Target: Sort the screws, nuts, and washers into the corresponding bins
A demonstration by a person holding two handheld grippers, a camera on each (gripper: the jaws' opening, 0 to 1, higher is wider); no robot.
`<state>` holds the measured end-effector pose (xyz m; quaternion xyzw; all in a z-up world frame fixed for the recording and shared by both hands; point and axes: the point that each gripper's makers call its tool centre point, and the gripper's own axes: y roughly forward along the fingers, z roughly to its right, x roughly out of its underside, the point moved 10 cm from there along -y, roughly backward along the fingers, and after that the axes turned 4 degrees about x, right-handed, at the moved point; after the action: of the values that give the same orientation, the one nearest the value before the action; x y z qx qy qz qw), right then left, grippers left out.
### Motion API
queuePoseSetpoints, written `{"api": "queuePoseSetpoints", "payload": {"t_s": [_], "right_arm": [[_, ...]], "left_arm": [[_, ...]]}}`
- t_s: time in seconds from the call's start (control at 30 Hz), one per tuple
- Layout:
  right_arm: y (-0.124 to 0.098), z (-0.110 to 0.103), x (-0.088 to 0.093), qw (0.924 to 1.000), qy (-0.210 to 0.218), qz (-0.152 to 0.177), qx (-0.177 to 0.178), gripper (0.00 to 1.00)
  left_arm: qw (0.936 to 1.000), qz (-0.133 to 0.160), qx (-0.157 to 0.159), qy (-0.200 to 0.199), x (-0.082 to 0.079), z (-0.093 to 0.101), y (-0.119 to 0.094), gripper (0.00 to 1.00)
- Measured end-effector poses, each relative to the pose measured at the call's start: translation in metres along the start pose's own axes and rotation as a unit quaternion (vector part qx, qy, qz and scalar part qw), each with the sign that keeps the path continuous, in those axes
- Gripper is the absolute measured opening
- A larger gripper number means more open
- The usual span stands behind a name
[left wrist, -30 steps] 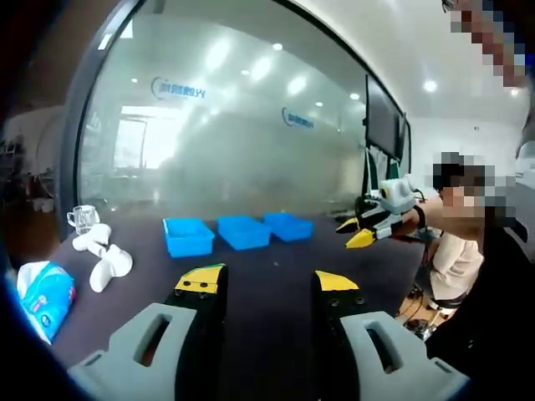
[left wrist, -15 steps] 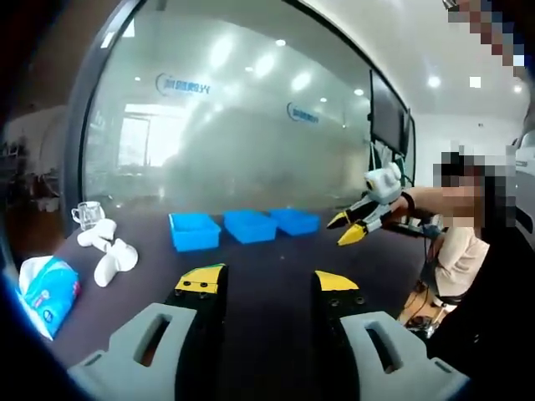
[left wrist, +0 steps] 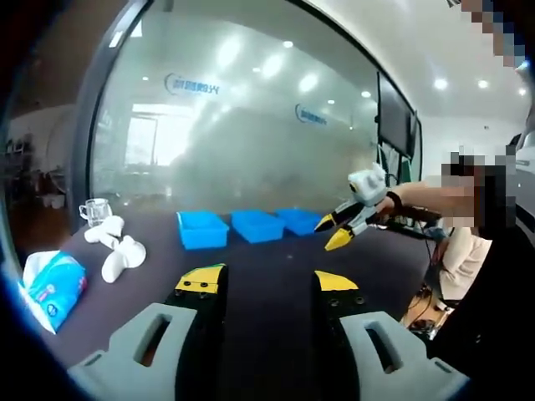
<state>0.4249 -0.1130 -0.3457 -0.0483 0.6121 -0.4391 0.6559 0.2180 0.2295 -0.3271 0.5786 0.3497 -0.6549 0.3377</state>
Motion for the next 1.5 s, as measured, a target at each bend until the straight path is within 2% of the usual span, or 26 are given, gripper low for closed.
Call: {"api": "queuePoseSetpoints", "payload": {"t_s": [0.3,0.5,0.6,0.8,1.1,1.27,1.5], "right_arm": [[0.012,0.001,-0.011,0.9998,-0.007,-0.01,-0.015,0.42],[0.024,0.01,-0.013,0.9992,-0.011,-0.031,-0.022,0.41],[0.032,0.012,-0.012,0.9977,-0.026,-0.054,-0.032,0.41],[0.046,0.012,-0.014,0.9959,-0.03,-0.072,-0.047,0.38],[0.063,0.013,-0.021,0.9902,-0.043,-0.113,-0.069,0.37],[0.069,0.015,-0.023,0.9853,-0.05,-0.134,-0.093,0.31],[0.08,0.017,-0.025,0.979,-0.08,-0.159,-0.099,0.3]], "left_arm": [[0.9999,-0.001,-0.013,0.0,0.001,-0.003,-0.008,0.39],[0.9997,0.004,-0.022,0.0,-0.001,-0.004,-0.012,0.39],[0.9997,0.004,-0.025,0.0,0.0,-0.005,-0.013,0.39],[0.9995,0.005,-0.032,-0.004,0.0,-0.008,-0.018,0.39],[0.9992,0.006,-0.039,-0.006,0.0,-0.012,-0.025,0.39],[0.9991,0.006,-0.041,-0.011,0.002,-0.012,-0.026,0.39],[0.9987,0.007,-0.046,-0.018,0.006,-0.012,-0.031,0.39]]}}
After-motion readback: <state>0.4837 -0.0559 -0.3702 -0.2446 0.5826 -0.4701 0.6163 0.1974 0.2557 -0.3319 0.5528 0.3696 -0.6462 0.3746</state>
